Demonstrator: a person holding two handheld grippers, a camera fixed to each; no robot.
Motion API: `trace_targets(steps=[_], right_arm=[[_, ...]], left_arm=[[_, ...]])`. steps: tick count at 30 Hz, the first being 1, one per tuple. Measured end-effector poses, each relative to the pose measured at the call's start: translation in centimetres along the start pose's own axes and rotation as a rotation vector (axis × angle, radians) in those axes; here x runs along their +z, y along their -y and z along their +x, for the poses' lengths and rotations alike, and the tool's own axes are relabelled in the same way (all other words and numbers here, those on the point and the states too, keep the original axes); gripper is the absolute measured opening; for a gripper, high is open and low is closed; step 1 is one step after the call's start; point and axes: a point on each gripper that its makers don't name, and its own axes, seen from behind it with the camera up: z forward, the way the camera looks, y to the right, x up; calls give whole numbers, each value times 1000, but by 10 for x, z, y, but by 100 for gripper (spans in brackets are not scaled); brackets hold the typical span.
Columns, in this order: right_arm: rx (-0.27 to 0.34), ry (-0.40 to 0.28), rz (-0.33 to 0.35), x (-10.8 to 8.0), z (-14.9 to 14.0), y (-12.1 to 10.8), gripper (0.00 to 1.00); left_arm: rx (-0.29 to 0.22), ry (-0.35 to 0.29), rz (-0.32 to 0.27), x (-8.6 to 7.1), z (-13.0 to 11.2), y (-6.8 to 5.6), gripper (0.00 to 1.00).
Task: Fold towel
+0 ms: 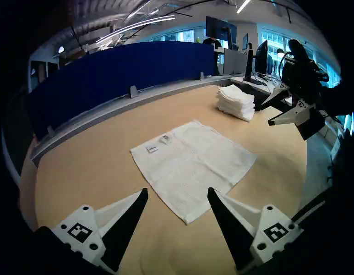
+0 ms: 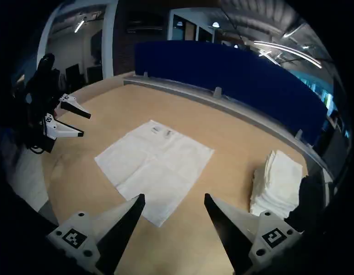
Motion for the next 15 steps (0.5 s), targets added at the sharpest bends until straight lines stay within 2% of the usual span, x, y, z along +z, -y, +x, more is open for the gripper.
trace_targets(steps=[9, 15], right_arm=[[-17, 68, 26, 27, -42, 10, 100], [-19, 111, 50, 41, -65, 18, 100]], left_arm=[[28, 91, -34, 25, -49, -8, 97], [33, 132, -57, 38, -71, -13, 97]])
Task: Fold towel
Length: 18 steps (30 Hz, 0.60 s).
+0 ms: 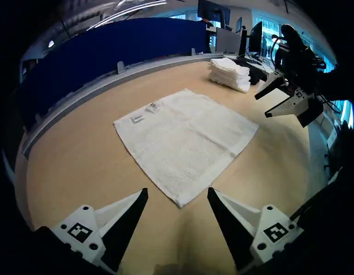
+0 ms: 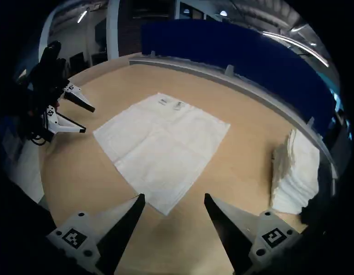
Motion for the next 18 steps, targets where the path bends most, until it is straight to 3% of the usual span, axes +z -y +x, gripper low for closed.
trace_targets(steps=[13, 18], right_arm=[[-5, 50, 13, 25, -33, 7, 98], [-2, 55, 24, 29, -39, 11, 81]], left_arm=[[-16, 52, -11, 24, -24, 0, 96], [-10, 74, -13, 28, -28, -2, 89]])
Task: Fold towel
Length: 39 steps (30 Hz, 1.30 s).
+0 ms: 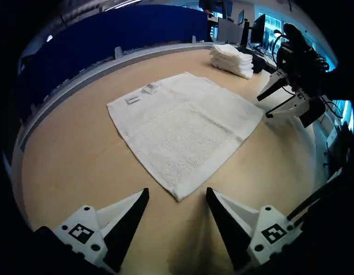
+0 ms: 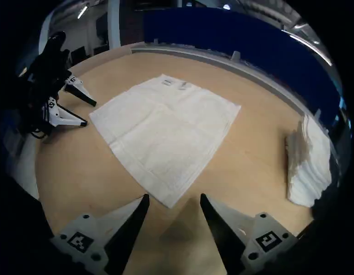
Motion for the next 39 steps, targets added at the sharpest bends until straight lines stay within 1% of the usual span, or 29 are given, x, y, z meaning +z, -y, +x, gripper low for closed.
trace_targets(steps=[2, 4, 8, 11, 12, 14, 16, 18, 20, 22, 24, 30, 32, 36, 38, 39], right_arm=[[-2, 2, 2, 1, -2, 1, 75], [-1, 6, 7, 2, -4, 2, 71], [4, 10, 14, 3, -7, 4, 63], [3, 11, 21, 4, -8, 7, 59], [3, 10, 23, 5, -9, 8, 56], [3, 6, 28, 6, -8, 10, 46], [3, 4, 31, 6, -8, 11, 42], [4, 2, 32, 6, -8, 12, 41], [10, 4, 31, 6, -8, 12, 38], [15, 4, 25, 6, -8, 11, 28], [20, 3, 20, 6, -8, 9, 22], [24, 1, 20, 6, -9, 10, 20], [23, 3, 21, 6, -9, 10, 19], [18, 6, 24, 5, -9, 10, 18], [17, 8, 26, 5, -9, 10, 17], [18, 9, 27, 5, -9, 9, 17]], left_arm=[[-1, 2, -3, 1, 0, -2, 85], [-5, 4, -2, 2, 1, -4, 77], [-10, 10, 5, 3, 1, -4, 74], [-9, 15, 6, 3, 1, -5, 70], [-8, 17, 7, 3, 1, -6, 69], [-7, 18, 9, 4, 1, -7, 66], [-7, 18, 10, 4, 1, -8, 64], [-8, 19, 11, 4, 0, -9, 61], [-10, 21, 12, 5, 0, -11, 58], [-10, 23, 12, 5, 0, -12, 54], [-8, 24, 11, 6, 0, -13, 53], [-18, 27, 16, 7, 0, -14, 51], [-20, 29, 17, 6, 0, -15, 49], [-24, 36, 21, 5, 0, -15, 37], [-26, 39, 22, 5, 0, -14, 34], [-26, 40, 24, 6, 0, -13, 30]])
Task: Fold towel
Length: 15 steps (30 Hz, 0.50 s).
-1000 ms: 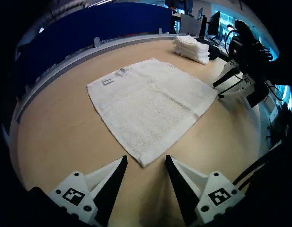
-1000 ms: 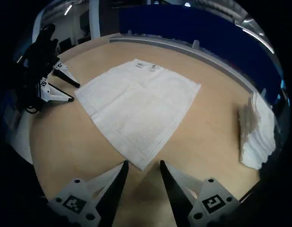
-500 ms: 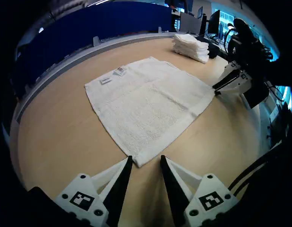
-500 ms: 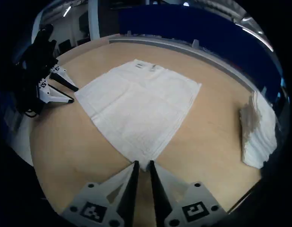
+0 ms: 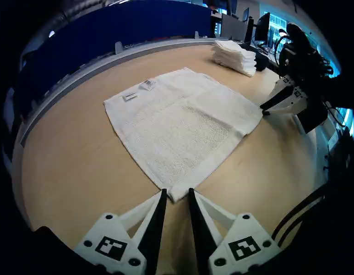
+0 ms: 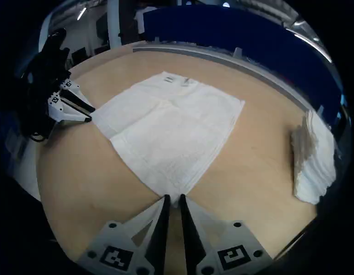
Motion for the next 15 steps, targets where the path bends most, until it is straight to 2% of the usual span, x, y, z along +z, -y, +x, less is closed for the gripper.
trace_targets(steps=[3, 7, 11, 15], right_arm=[[2, 2, 2, 0, 0, -1, 16], [1, 3, -2, 1, 1, -2, 16], [-4, 5, -3, 0, 2, -2, 15], [-8, 4, -6, 0, 4, -3, 14]], left_arm=[[1, 4, 9, 0, 0, 4, 20], [13, 6, 12, 0, -1, 6, 13], [30, 4, 19, 0, -1, 6, 11], [25, 1, 20, -1, 0, 6, 10]])
